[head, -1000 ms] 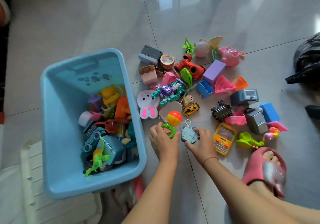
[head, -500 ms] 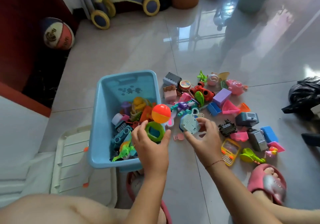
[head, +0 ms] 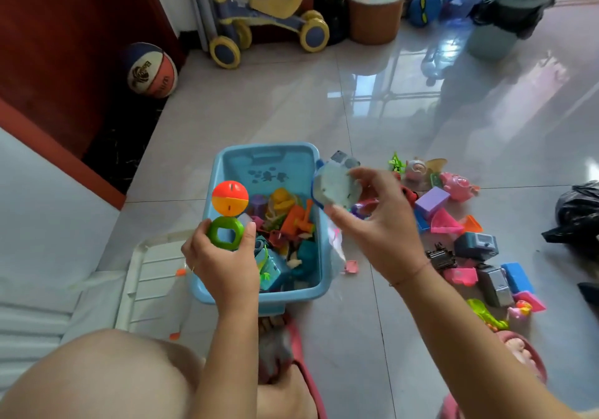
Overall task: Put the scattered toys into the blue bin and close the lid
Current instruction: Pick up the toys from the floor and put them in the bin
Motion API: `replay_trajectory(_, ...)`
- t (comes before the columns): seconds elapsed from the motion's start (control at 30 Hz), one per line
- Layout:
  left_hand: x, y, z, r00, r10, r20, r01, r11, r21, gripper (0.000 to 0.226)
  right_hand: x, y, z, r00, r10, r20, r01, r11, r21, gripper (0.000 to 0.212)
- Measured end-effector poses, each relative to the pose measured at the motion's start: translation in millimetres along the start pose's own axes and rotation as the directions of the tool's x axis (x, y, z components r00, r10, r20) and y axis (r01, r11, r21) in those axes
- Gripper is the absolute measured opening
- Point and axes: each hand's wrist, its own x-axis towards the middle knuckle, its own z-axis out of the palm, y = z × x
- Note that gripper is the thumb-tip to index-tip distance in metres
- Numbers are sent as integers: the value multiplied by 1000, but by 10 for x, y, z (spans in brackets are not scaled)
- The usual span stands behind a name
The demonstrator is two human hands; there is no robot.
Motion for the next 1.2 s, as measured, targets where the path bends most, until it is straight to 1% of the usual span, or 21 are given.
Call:
replay_trajectory(0.07,-2,-94,34,999,-37,25,36,999,38,66,-57,190,198,994,54,91,-47,996,-79,48)
replay_trajectory(0.17,-34,-218,113,994,-98,50,93,990,103,67,-219,487,531,966,150,212,-107,974,-201,48)
replay_trajectory(0.23,-69,-274,158,989,-133,65,124,984,127,68,-308,585,711,940,204,273,-145,964,-222,47)
replay_trajectory(0.27,-76,-293,172,988,-144,64,135,982,129,68,-322,571,762,935,218,279,-163,965,-206,47)
replay_trajectory(0.3,-68,-302,177,987,-151,55,143,982,124,69,-305,515,777,941,217,260,-177,970,-169,47)
replay_trajectory(0.37,-8,-293,181,991,-136,10,134,986,103,68,-194,281,697,971,175,163,-172,985,-35,47)
replay_trajectory(0.43,77,-241,156,991,-124,-57,129,988,83,66,-51,-57,498,989,132,60,-140,981,137,46)
replay_trajectory(0.5,150,-172,130,987,-125,-99,130,990,47,66,80,-394,256,997,77,3,-76,967,244,42)
replay_trajectory(0.6,212,-125,104,986,-123,-110,124,992,10,67,191,-758,0,999,-41,14,36,966,255,40)
replay_trajectory(0.67,204,-119,81,987,-128,-101,129,992,5,67,230,-877,-63,996,-86,17,79,964,252,41)
replay_trajectory(0.8,140,-87,12,985,-140,-97,140,990,-8,66,248,-960,-63,994,-105,36,94,970,223,42)
replay_trajectory(0.93,156,-67,-36,985,-137,-106,134,990,-33,66,259,-1037,-66,991,-128,37,116,965,237,43)
replay_trajectory(1.0,159,-60,-42,985,-132,-111,129,991,-30,65,277,-1029,-64,987,-156,28,147,968,201,42)
replay_trajectory(1.1,148,-82,-34,987,-131,-93,133,991,7,64,276,-769,106,984,-153,89,152,988,8,43)
replay_trajectory(1.13,139,-116,-17,988,-135,-76,138,990,33,64,251,-592,216,984,-114,139,127,989,-82,44)
replay_trajectory(1.2,96,-204,33,989,-144,-34,147,984,103,65,131,-166,461,963,34,267,44,959,-280,45)
